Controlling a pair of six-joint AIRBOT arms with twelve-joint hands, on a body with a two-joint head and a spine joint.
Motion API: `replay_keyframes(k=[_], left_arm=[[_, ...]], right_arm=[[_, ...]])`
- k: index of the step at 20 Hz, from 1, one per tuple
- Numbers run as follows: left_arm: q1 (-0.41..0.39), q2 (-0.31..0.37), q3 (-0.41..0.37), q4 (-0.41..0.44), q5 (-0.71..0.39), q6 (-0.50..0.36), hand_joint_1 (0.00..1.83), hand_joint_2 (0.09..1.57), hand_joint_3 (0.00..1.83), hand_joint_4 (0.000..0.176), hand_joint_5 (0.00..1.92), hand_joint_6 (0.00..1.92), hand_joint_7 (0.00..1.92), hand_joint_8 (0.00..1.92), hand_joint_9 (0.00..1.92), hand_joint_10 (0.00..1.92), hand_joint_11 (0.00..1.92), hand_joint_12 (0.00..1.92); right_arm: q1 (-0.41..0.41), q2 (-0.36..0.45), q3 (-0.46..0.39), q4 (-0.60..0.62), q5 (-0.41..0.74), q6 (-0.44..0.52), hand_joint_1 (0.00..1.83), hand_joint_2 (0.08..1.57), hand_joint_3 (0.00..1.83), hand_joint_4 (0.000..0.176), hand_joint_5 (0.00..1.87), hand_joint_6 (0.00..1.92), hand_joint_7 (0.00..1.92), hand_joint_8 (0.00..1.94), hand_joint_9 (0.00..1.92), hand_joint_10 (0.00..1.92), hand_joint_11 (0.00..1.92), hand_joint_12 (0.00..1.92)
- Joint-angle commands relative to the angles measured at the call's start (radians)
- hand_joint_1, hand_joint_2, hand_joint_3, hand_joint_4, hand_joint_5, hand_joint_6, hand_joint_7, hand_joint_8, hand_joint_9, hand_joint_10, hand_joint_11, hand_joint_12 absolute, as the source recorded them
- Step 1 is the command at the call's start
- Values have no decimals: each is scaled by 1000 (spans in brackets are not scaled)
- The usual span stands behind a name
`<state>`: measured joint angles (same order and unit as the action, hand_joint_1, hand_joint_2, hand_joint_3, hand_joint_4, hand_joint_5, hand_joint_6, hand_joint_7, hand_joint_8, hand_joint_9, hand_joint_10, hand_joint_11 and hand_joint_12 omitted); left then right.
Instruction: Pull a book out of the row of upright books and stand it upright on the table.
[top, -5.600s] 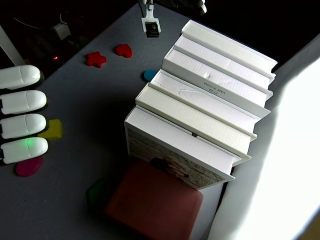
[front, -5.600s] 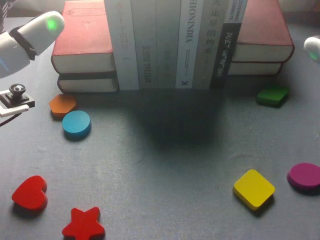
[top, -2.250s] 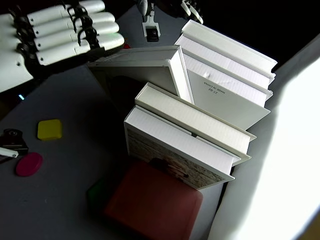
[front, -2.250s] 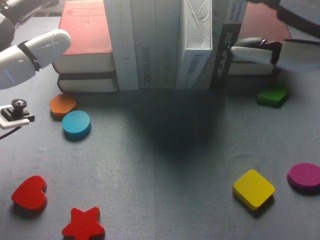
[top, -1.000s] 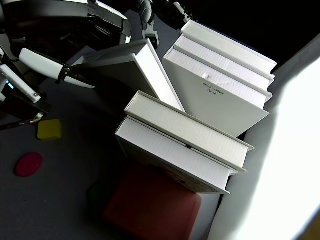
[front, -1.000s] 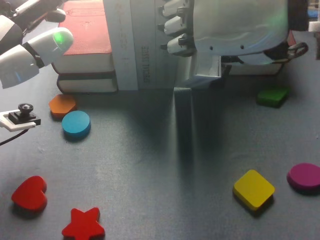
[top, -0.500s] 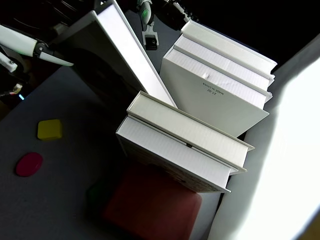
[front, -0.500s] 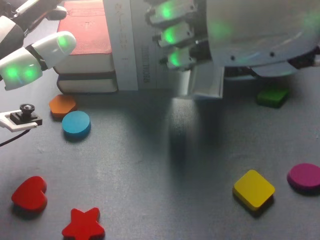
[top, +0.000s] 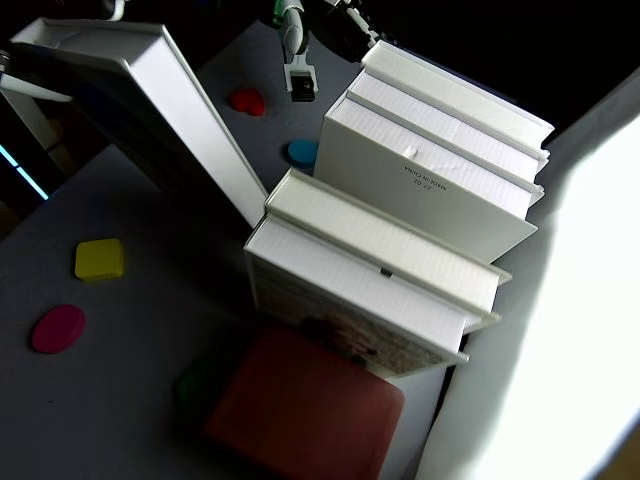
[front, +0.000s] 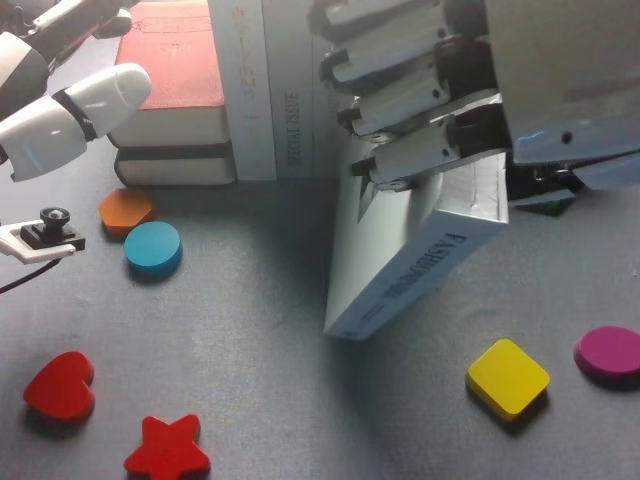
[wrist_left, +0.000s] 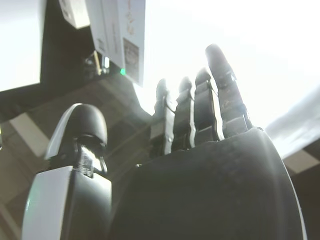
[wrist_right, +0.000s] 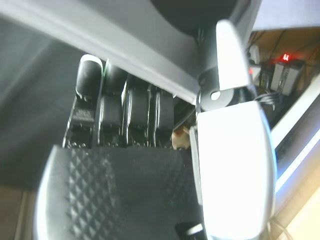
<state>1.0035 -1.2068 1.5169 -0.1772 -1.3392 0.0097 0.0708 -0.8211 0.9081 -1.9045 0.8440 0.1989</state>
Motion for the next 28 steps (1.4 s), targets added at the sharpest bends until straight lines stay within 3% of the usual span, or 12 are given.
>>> replay_keyframes(k=[1, 4, 5, 13, 14, 15, 17, 20, 25, 26, 27, 28], left_arm=[[-5, -6, 7, -22, -125, -7, 342, 1390, 4, 28, 213, 0, 101, 2, 30, 8, 0, 520], [-5, -10, 12, -22, -124, -8, 355, 1385, 0, 40, 226, 3, 96, 1, 10, 1, 0, 349], [-5, -12, 14, -23, -124, -8, 377, 1381, 0, 26, 234, 2, 108, 1, 31, 6, 0, 391], [-12, -22, 17, -24, -117, -13, 327, 1393, 2, 26, 238, 2, 117, 1, 47, 6, 0, 642], [-12, -25, 19, -24, -115, -13, 267, 1372, 0, 44, 218, 1, 91, 0, 14, 2, 0, 543], [-13, -29, 22, -24, -113, -14, 270, 1359, 0, 10, 225, 4, 103, 4, 23, 5, 0, 558], [-14, -33, 26, -24, -112, -19, 437, 1306, 0, 27, 258, 6, 122, 2, 77, 13, 0, 772], [-14, -35, 30, -25, -105, -21, 500, 1333, 2, 2, 267, 3, 119, 5, 121, 16, 0, 1010], [-16, -54, 49, -25, -97, -31, 581, 1341, 1, 0, 221, 7, 132, 4, 170, 18, 0, 1107], [-16, -57, 53, -23, -94, -31, 582, 1348, 2, 0, 213, 2, 73, 0, 149, 7, 0, 1160], [-16, -62, 57, -23, -91, -31, 516, 1353, 4, 6, 212, 1, 112, 16, 177, 18, 0, 1183], [-17, -64, 60, -23, -89, -31, 516, 1353, 4, 6, 212, 1, 112, 16, 177, 18, 0, 1183]], right_arm=[[23, 10, -7, 70, -13, -4, 1167, 1248, 0, 0, 766, 1186, 731, 1566, 289, 1812, 86, 1921], [37, 33, -10, 79, -3, 13, 1167, 1248, 0, 0, 766, 1186, 731, 1566, 289, 1811, 86, 1921], [41, 39, -10, 86, 3, 16, 1167, 1248, 0, 0, 766, 1185, 731, 1566, 289, 1811, 86, 1921], [56, -1, 18, 9, 8, 116, 1167, 1248, 0, 0, 766, 1185, 731, 1566, 290, 1811, 86, 1921], [56, -15, 23, -3, 10, 123, 1167, 1248, 0, 0, 766, 1185, 732, 1566, 290, 1811, 86, 1921], [55, -26, 31, -13, 4, 130, 1167, 1248, 0, 0, 766, 1185, 732, 1566, 290, 1811, 86, 1921], [46, -63, 62, -35, -10, 169, 1167, 1248, 0, 0, 766, 1185, 731, 1566, 290, 1811, 86, 1921], [4, -146, 145, -42, -25, 234, 1167, 1248, 0, 0, 767, 1185, 732, 1566, 290, 1811, 86, 1921], [-38, -265, 303, 4, -36, 327, 1167, 1248, 0, 0, 767, 1185, 732, 1566, 290, 1811, 86, 1921], [-40, -285, 336, 13, -36, 351, 1113, 1186, 0, 0, 856, 1161, 530, 990, 236, 1172, 16, 1757], [-42, -300, 364, 25, -37, 368, 1154, 1043, 0, 0, 700, 896, 568, 851, 325, 1153, 118, 1780], [-45, -309, 382, 37, -37, 374, 1154, 1043, 0, 0, 700, 896, 568, 851, 325, 1153, 118, 1780]])
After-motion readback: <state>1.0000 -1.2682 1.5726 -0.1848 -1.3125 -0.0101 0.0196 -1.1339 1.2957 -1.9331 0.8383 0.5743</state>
